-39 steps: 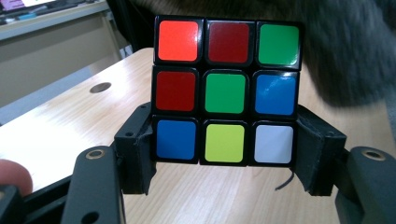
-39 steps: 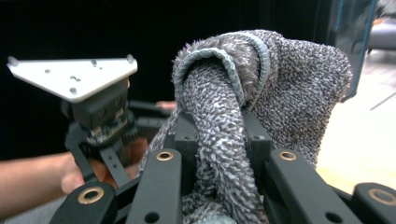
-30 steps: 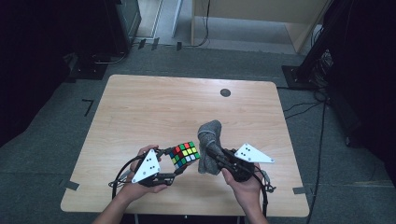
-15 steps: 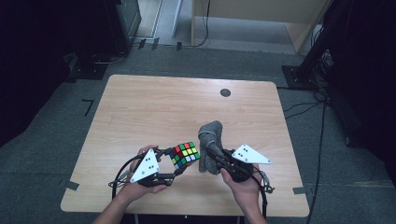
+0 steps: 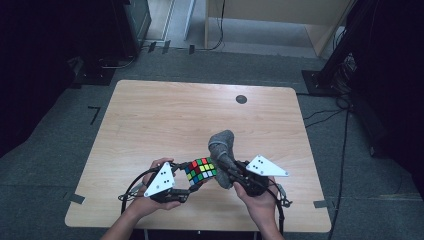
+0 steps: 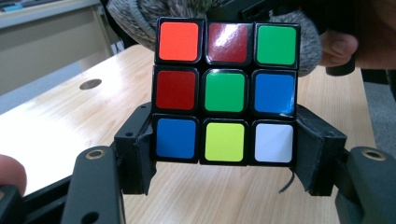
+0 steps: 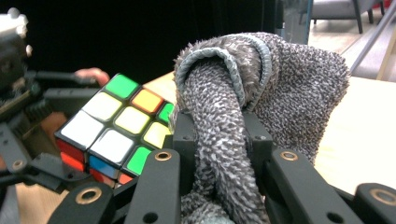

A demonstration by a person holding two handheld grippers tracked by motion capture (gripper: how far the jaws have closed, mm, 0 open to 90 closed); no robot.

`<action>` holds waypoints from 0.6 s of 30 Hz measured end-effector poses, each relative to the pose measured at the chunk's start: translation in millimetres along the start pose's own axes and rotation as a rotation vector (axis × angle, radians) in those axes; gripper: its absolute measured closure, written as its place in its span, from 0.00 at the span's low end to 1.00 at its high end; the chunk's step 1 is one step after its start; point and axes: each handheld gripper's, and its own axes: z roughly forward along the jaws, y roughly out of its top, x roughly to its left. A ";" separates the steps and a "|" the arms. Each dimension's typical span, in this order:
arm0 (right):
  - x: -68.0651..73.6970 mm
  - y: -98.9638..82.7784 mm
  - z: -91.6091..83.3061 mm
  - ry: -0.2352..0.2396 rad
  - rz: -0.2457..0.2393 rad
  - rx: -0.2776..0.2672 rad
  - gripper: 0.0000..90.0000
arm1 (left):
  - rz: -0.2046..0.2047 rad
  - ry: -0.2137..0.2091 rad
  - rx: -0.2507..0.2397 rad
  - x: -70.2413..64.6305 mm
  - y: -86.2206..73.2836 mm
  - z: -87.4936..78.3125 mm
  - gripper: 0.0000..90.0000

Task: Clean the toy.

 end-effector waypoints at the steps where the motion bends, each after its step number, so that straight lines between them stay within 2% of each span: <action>1: 0.1 2.5 -2.7 0.009 0.015 -0.025 0.82 | -0.004 0.000 -0.001 0.3 -0.2 0.1 0.38; 2: 2.8 5.5 -4.9 0.027 0.019 -0.047 0.82 | -0.003 0.002 0.001 0.3 -0.5 0.2 0.38; 5: 16.1 14.1 -8.3 0.122 0.001 -0.113 0.82 | -0.010 0.009 0.004 1.4 -1.3 0.0 0.38; 6: 22.9 16.4 -8.2 0.165 -0.012 -0.125 0.82 | -0.015 0.007 0.000 1.8 -1.2 -0.2 0.38; 8: 29.6 17.2 -5.5 0.208 -0.031 -0.118 0.81 | -0.018 0.000 -0.005 1.8 -0.5 -1.3 0.38; 10: 29.7 13.3 0.1 0.178 -0.061 -0.062 0.81 | -0.006 0.006 0.005 0.6 0.1 -1.4 0.38; 12: 18.7 7.4 3.4 0.138 -0.027 -0.032 0.81 | 0.004 0.011 0.018 -0.2 -0.6 -0.6 0.38; 14: 6.1 1.8 4.3 0.023 -0.028 0.031 0.82 | -0.003 0.007 0.006 0.1 -0.5 -0.6 0.38; 15: 0.5 -0.1 3.3 -0.011 -0.014 0.046 0.82 | -0.007 0.007 -0.002 0.4 0.1 -1.0 0.38; 16: -3.2 -0.7 0.9 -0.019 0.012 0.036 0.82 | -0.008 0.010 -0.007 0.9 0.5 -1.3 0.38; 18: -1.6 4.4 -4.6 0.001 0.025 -0.009 0.82 | -0.007 0.017 -0.002 1.8 -0.3 -1.5 0.38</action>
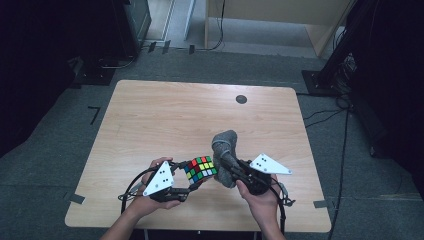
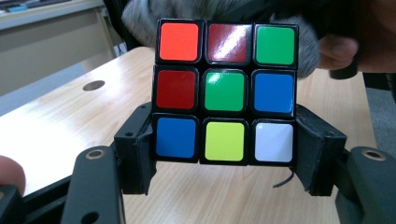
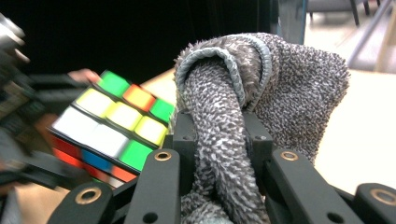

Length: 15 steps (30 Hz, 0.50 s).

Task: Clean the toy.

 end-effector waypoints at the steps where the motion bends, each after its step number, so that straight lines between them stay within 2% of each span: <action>1: 5.1 4.4 -2.4 0.028 -0.013 -0.030 0.82 | 0.000 0.004 0.005 0.3 -0.9 0.3 0.38; 3: 19.9 13.2 -6.0 0.104 -0.050 -0.085 0.81 | -0.004 0.004 0.008 0.1 -2.0 1.4 0.38; 5: 31.9 17.8 -5.9 0.185 -0.079 -0.117 0.81 | 0.002 0.005 0.007 -1.0 -1.6 2.1 0.38; 6: 38.6 18.5 -4.3 0.211 -0.086 -0.100 0.81 | 0.005 0.004 0.005 -1.6 -1.2 2.2 0.38; 7: 40.5 17.8 -1.9 0.212 -0.098 -0.082 0.81 | 0.004 0.001 0.001 -3.1 -0.5 2.0 0.38; 8: 40.4 14.5 2.6 0.191 -0.115 -0.042 0.81 | 0.015 0.004 0.008 -3.8 0.2 1.6 0.38; 9: 36.8 10.2 6.1 0.172 -0.110 -0.023 0.81 | 0.029 0.017 0.027 -4.6 0.4 1.9 0.38; 11: 21.5 1.7 10.2 0.141 -0.028 0.004 0.81 | 0.035 0.025 0.032 -4.2 -0.6 1.8 0.38; 12: 13.3 -2.2 11.7 0.090 -0.016 0.040 0.81 | 0.028 0.022 0.028 -3.4 -0.7 1.3 0.38; 14: 1.2 -7.9 12.6 0.017 -0.002 0.092 0.81 | 0.013 0.015 0.006 -1.2 0.4 -0.6 0.38; 15: -3.5 -9.6 10.5 0.006 0.027 0.086 0.81 | 0.008 0.016 -0.003 -0.4 0.9 -1.3 0.38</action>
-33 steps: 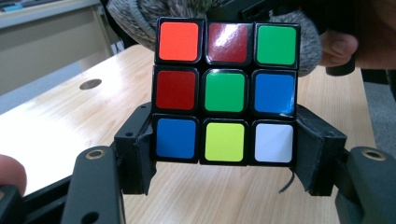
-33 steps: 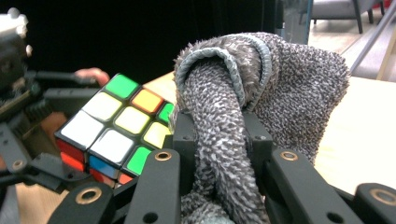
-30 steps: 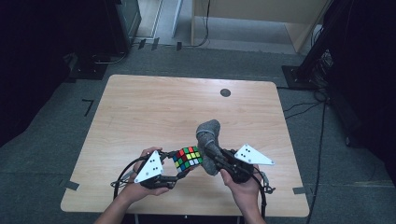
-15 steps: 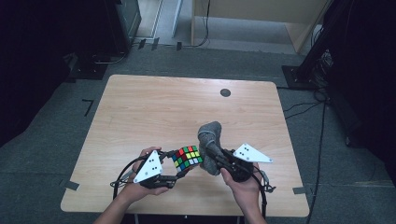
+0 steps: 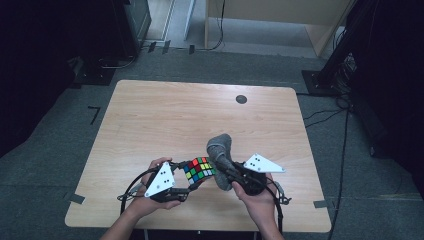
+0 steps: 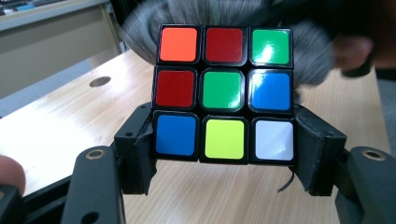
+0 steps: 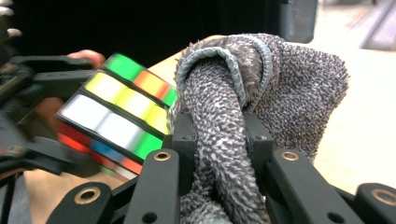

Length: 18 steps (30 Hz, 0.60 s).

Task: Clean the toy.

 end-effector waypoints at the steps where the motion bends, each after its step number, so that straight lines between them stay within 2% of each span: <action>1: -0.3 1.0 -2.3 0.013 0.016 -0.023 0.81 | -0.003 0.003 -0.002 0.8 0.0 -0.4 0.38; 2: 2.7 4.0 -4.9 0.037 0.017 -0.051 0.80 | -0.003 0.007 0.000 1.3 -0.4 -0.6 0.38; 5: 22.8 15.9 -10.7 0.147 -0.047 -0.135 0.79 | -0.010 0.006 0.001 2.4 -1.6 -0.7 0.38; 6: 29.5 18.3 -11.6 0.175 -0.065 -0.151 0.79 | -0.011 0.005 -0.002 2.6 -1.1 -1.2 0.38; 7: 33.5 19.3 -12.0 0.184 -0.077 -0.156 0.79 | -0.018 0.000 -0.015 2.3 0.1 -2.1 0.38; 8: 36.7 19.3 -11.2 0.177 -0.087 -0.154 0.80 | -0.022 -0.004 -0.024 2.1 1.2 -3.3 0.38; 10: 32.8 15.7 -8.8 0.160 -0.086 -0.145 0.80 | -0.027 -0.002 -0.035 2.0 3.0 -5.4 0.38; 11: 29.1 12.9 -8.4 0.134 -0.087 -0.143 0.80 | -0.029 -0.001 -0.037 2.5 3.4 -6.3 0.38; 13: 19.5 7.7 -6.7 0.051 -0.108 -0.113 0.80 | -0.041 0.001 -0.045 4.7 3.5 -8.0 0.38; 15: 10.3 4.5 -7.0 0.006 -0.079 -0.094 0.81 | -0.059 -0.004 -0.057 7.2 3.5 -9.4 0.38; 17: 8.6 6.3 -10.7 0.011 -0.047 -0.118 0.81 | -0.054 0.001 -0.050 7.5 2.4 -8.6 0.38; 18: 11.3 8.9 -12.8 0.029 -0.042 -0.138 0.81 | -0.046 0.006 -0.043 7.1 1.7 -7.7 0.38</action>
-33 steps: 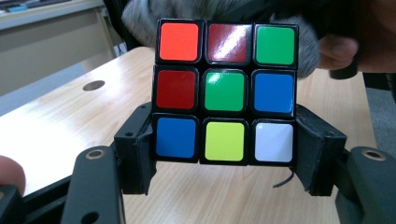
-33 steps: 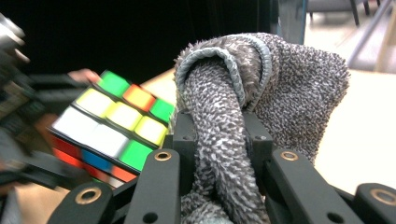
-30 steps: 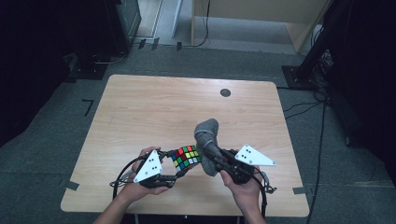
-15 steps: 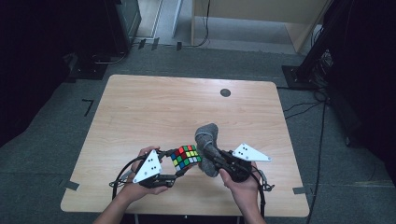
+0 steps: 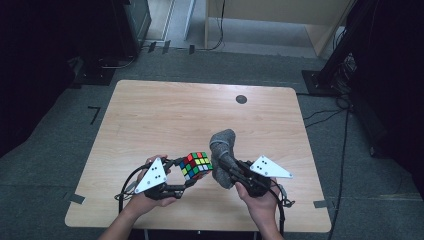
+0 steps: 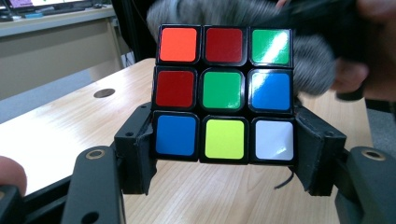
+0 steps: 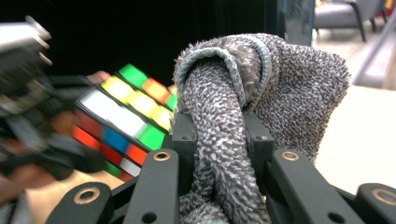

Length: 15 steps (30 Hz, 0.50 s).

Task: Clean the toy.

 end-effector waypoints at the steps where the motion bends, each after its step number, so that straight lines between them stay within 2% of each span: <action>1: 2.9 2.5 -1.0 0.020 -0.003 -0.016 0.81 | 0.010 0.005 0.013 -1.3 -1.5 1.8 0.38; 3: 13.3 8.6 -2.0 0.082 -0.017 -0.049 0.81 | 0.015 -0.001 0.023 -3.6 -2.6 4.2 0.38; 6: 18.3 7.2 3.3 0.095 -0.040 -0.022 0.80 | 0.018 -0.018 0.008 -6.5 0.1 3.8 0.38; 7: 16.0 3.9 5.3 0.081 -0.038 -0.005 0.80 | 0.020 -0.017 0.007 -6.8 1.2 3.1 0.38; 9: 6.0 -3.9 8.3 0.045 0.001 0.020 0.81 | 0.025 -0.005 0.010 -6.5 1.9 1.8 0.38; 12: -7.6 -10.9 7.6 -0.054 0.007 0.063 0.81 | 0.000 -0.007 -0.017 -2.8 3.1 -2.4 0.38; 14: -10.9 -9.4 3.4 -0.054 0.047 0.032 0.81 | 0.001 0.002 -0.015 -1.7 2.9 -2.4 0.38; 15: -9.0 -6.5 1.1 -0.047 0.050 0.013 0.81 | 0.001 0.003 -0.011 -1.6 2.0 -1.7 0.38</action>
